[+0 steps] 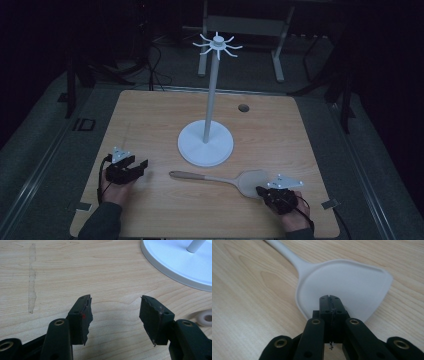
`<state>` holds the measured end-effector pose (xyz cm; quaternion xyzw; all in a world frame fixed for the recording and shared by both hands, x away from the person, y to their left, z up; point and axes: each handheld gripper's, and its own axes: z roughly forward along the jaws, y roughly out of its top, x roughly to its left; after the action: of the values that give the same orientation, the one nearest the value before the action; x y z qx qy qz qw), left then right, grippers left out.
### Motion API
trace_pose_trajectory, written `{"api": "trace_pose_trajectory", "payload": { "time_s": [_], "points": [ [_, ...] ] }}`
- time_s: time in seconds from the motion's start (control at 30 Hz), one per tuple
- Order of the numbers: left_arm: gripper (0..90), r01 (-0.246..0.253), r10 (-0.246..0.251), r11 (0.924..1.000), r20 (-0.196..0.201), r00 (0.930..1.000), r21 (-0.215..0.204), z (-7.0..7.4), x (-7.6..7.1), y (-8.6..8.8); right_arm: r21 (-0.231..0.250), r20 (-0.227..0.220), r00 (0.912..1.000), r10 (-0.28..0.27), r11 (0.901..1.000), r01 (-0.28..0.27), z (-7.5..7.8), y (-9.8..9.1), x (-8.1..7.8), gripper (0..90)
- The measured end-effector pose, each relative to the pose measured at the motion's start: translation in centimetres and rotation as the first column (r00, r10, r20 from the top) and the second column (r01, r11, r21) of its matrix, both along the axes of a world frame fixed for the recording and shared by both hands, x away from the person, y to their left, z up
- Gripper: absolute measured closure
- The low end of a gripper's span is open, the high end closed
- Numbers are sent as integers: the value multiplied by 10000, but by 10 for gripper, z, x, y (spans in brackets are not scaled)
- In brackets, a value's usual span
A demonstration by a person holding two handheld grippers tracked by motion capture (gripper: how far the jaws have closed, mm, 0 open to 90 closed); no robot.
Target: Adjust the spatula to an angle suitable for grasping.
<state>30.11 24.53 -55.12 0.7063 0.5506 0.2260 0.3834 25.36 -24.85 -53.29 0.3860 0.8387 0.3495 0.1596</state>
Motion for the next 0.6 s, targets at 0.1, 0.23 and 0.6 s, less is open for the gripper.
{"api": "trace_pose_trajectory", "payload": {
  "time_s": [0.1,0.23,0.6],
  "points": [
    [433,2,-2,10000,-2,10000,1,0,0,0,0,-65,10000,26,10000,-26,0,1,-1,896],
    [433,4,-4,10000,10,10000,-33,0,0,0,-29,-257,9997,-4,10000,3,-4,1,-3,895],
    [433,-6,7,10000,31,10000,-53,0,0,1,-243,-665,9974,274,9993,-291,-12,7,-9,895]
  ]
}}
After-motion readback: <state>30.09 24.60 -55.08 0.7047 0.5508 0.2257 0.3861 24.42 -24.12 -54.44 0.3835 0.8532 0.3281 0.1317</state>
